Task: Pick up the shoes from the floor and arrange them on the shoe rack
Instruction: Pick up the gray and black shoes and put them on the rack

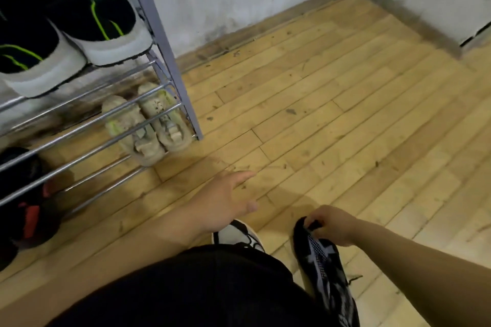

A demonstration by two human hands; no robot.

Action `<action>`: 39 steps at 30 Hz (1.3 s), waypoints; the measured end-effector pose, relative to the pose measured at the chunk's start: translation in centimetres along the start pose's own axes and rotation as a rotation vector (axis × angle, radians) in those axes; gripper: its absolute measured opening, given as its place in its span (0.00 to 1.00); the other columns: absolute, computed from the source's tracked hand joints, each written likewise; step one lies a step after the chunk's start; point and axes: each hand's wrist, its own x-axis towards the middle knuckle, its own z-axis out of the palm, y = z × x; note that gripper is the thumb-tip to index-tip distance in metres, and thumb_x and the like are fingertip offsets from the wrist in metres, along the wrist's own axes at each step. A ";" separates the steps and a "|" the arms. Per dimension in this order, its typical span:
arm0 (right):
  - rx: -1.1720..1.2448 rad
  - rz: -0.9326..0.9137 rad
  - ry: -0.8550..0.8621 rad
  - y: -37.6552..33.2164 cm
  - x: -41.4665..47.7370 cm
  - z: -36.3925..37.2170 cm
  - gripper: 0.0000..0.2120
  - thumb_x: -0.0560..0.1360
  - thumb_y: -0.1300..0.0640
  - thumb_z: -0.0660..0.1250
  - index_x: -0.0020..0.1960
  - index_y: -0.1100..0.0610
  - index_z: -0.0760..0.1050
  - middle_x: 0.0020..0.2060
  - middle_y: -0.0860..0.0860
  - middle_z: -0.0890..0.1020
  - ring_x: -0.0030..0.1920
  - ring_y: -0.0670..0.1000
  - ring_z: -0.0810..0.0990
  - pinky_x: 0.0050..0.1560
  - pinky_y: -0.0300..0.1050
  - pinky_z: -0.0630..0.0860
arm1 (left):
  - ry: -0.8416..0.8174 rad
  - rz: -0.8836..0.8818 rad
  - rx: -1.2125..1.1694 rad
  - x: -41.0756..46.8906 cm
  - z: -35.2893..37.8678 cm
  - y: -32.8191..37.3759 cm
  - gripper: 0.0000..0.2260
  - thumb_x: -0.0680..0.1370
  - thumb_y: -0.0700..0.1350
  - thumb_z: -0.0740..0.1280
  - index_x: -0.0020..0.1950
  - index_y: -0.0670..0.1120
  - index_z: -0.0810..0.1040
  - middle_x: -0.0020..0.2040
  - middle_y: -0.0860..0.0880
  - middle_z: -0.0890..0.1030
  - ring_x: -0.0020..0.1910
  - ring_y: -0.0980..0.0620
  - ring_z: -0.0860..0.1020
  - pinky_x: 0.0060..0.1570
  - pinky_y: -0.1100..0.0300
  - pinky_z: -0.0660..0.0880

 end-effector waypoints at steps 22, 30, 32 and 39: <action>0.806 -1.011 0.479 -37.0 -23.1 -17.7 0.18 0.78 0.64 0.70 0.49 0.40 0.85 0.47 0.45 0.88 0.50 0.47 0.86 0.53 0.46 0.83 | 0.499 0.199 -0.065 -26.3 -19.6 8.9 0.26 0.79 0.47 0.72 0.70 0.72 0.71 0.80 0.59 0.60 0.80 0.57 0.59 0.76 0.48 0.64; 0.712 -1.191 -0.133 -56.0 -31.0 -6.4 0.17 0.81 0.63 0.65 0.64 0.45 0.79 0.59 0.49 0.83 0.58 0.51 0.83 0.59 0.56 0.81 | 1.057 0.152 -0.415 -49.3 -18.9 3.1 0.25 0.81 0.32 0.66 0.69 0.58 0.77 0.61 0.52 0.85 0.60 0.48 0.83 0.58 0.54 0.81; 0.464 -1.187 -0.182 -59.3 -32.7 -1.8 0.19 0.81 0.58 0.68 0.65 0.39 0.78 0.61 0.48 0.81 0.59 0.50 0.82 0.60 0.60 0.80 | 1.284 0.127 -0.545 -53.6 -17.0 0.4 0.24 0.81 0.33 0.67 0.68 0.60 0.79 0.59 0.49 0.85 0.59 0.46 0.84 0.57 0.49 0.81; 0.104 -1.220 -0.490 -67.6 -38.7 14.6 0.27 0.80 0.59 0.69 0.74 0.39 0.69 0.54 0.40 0.85 0.52 0.45 0.85 0.53 0.48 0.81 | 1.659 0.259 -1.011 -65.7 -10.6 -8.4 0.26 0.82 0.33 0.64 0.76 0.55 0.72 0.64 0.43 0.82 0.61 0.44 0.83 0.52 0.51 0.82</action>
